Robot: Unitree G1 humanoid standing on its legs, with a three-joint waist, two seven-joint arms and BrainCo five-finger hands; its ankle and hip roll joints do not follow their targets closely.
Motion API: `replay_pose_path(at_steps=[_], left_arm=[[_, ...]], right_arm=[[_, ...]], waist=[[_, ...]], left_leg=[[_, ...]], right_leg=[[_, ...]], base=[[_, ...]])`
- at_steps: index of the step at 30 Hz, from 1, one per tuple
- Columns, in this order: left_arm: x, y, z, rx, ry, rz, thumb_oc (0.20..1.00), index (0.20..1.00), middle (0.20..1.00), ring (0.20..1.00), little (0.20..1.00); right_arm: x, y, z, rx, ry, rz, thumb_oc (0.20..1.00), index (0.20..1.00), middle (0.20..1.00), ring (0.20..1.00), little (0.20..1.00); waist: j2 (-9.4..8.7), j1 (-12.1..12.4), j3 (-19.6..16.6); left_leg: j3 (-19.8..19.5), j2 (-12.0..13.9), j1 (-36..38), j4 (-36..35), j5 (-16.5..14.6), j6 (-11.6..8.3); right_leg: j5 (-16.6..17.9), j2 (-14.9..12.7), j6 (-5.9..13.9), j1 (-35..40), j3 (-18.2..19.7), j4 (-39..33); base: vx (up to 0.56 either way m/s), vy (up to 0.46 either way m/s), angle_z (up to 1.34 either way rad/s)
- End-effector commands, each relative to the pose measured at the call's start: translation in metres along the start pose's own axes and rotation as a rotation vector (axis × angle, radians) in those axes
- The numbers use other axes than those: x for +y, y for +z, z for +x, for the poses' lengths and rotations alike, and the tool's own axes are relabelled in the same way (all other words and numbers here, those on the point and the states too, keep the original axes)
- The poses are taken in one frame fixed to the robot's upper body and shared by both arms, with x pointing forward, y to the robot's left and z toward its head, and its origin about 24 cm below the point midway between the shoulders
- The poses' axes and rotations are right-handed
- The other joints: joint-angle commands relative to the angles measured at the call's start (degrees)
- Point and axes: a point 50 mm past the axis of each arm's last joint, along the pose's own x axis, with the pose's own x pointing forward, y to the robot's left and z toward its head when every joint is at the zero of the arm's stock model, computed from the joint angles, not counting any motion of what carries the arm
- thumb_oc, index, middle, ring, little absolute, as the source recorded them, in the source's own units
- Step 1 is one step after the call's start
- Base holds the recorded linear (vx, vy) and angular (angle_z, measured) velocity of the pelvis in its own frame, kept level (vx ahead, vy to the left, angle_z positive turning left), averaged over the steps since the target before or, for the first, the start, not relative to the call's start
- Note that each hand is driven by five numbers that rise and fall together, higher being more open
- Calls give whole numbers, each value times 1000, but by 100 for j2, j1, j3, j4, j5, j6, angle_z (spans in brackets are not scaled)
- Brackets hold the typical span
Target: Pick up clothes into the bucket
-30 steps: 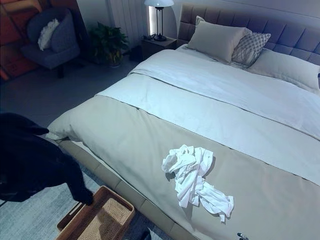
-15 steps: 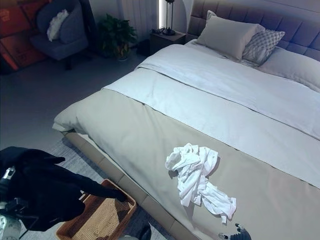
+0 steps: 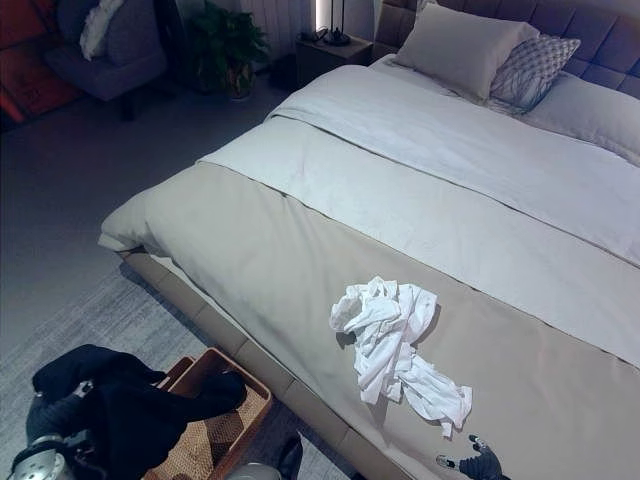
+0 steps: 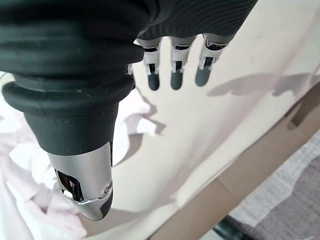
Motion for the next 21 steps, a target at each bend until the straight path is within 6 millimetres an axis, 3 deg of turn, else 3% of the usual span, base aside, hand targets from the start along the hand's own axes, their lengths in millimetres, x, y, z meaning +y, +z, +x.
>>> replay_pose_path(at_steps=[1,4,6,8,14,21], left_arm=[[5,21,14,-69,38,19,200,200,200,200,200],[-10,14,22,-15,23,-38,200,200,200,200,200],[-14,2,27,61,31,2,200,200,200,200,200],[-22,1,33,85,27,46,200,200,200,200,200],[-29,4,41,111,44,45,200,200,200,200,200],[-21,23,54,85,99,230,200,200,200,200,200]], right_arm=[[-17,24,4,-91,-53,-60,1000,1000,1000,1000,1000],[-14,33,5,-125,-49,-63,1000,1000,1000,1000,1000],[-11,38,6,-144,-46,-52,1000,1000,1000,1000,1000],[-11,49,7,-179,-52,-41,1000,1000,1000,1000,1000],[-12,68,10,-232,-71,-36,1000,1000,1000,1000,1000],[-17,96,9,-329,-117,0,1000,1000,1000,1000,1000]], waist=[[-60,-219,89],[-83,-330,274],[-84,-409,353],[-89,-546,508],[-169,-696,741],[-440,-928,1036]], left_leg=[[178,20,-241,547,-311,143],[298,21,-456,703,-327,159],[374,26,-589,772,-322,164],[533,36,-817,894,-332,190],[799,88,-1302,1129,-328,207],[1057,197,-1966,1481,-378,232]], right_leg=[[386,-153,81,-651,153,476],[432,-148,82,-896,302,570],[464,-143,78,-1061,390,625],[534,-139,80,-1364,562,726],[655,-110,80,-1953,851,939],[964,-58,161,-2554,1143,912]], base=[[-88,53,-21],[-95,39,-26],[-109,61,-25],[-120,104,-32],[-89,76,-41],[-80,56,-26]])
